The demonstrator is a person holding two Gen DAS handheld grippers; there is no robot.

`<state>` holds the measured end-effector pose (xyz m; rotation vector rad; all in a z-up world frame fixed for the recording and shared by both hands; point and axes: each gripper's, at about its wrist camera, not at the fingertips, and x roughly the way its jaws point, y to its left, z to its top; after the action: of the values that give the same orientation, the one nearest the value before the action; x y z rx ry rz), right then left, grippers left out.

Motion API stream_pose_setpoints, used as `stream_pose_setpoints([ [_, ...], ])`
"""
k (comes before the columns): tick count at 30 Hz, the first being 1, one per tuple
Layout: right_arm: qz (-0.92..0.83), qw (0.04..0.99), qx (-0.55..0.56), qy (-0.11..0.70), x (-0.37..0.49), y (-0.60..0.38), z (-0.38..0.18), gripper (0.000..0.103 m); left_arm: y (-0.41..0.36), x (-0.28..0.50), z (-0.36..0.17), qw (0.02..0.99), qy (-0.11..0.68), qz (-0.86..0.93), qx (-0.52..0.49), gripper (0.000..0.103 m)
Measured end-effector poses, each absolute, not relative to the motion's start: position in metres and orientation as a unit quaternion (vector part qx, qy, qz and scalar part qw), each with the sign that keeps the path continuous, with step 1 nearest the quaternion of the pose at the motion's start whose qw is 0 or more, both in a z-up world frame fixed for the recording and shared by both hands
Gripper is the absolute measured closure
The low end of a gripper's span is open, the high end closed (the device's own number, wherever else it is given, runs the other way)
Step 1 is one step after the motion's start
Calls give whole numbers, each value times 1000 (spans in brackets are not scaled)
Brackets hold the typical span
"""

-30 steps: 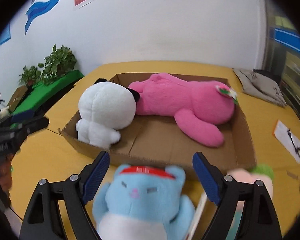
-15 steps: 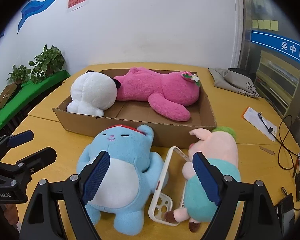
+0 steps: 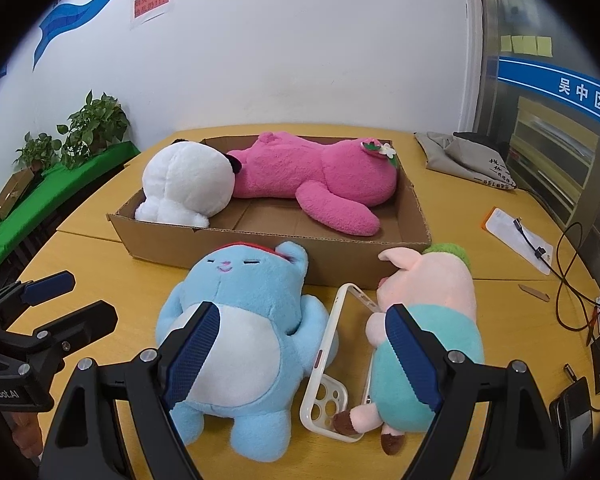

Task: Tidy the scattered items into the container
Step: 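Move both grippers back toward the light-blue plush on the table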

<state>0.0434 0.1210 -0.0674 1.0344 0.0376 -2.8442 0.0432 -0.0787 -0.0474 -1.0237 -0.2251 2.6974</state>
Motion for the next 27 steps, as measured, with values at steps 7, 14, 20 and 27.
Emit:
stream_pose_setpoints([
  [7, -935, 56, 349, 16, 40, 120, -72, 18, -82, 38, -56, 121, -84, 920, -364, 0],
  [14, -935, 49, 352, 6, 38, 125, -74, 18, -85, 33, -62, 128, -94, 914, -374, 0],
  [20, -934, 50, 354, 4, 34, 125, -76, 18, -85, 30, -65, 132, -97, 911, -379, 0],
  [27, -926, 58, 372, 10, 26, 119, -87, 18, -91, 26, -69, 130, -103, 908, -386, 0],
])
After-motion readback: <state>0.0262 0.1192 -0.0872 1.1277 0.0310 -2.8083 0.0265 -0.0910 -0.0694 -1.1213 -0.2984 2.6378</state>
